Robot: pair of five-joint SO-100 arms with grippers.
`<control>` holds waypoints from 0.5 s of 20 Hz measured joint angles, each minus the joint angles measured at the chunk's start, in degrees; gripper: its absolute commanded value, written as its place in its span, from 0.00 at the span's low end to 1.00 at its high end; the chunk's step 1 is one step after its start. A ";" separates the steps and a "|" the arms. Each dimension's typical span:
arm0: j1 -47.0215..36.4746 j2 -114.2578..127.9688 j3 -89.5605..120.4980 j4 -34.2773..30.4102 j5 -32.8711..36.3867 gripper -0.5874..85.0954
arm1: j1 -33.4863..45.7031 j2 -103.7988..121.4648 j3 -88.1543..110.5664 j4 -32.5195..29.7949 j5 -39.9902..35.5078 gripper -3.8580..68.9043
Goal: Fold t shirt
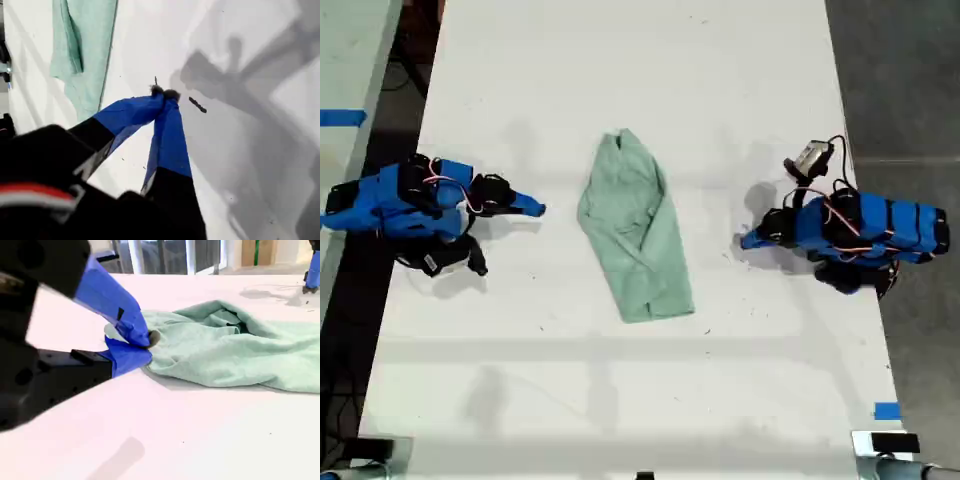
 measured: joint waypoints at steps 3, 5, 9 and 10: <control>0.00 0.00 0.00 0.88 -0.09 0.01 | 0.62 0.00 0.00 3.52 4.57 0.03; 0.00 0.00 -0.09 2.29 -0.88 0.01 | 0.70 0.09 0.00 4.13 5.80 0.03; 1.58 -0.18 -1.32 4.04 -5.63 0.01 | 1.05 0.18 -0.09 0.00 6.77 0.03; 2.20 -0.88 -1.58 4.04 -6.33 0.01 | 1.05 0.18 -0.26 -0.35 6.59 0.03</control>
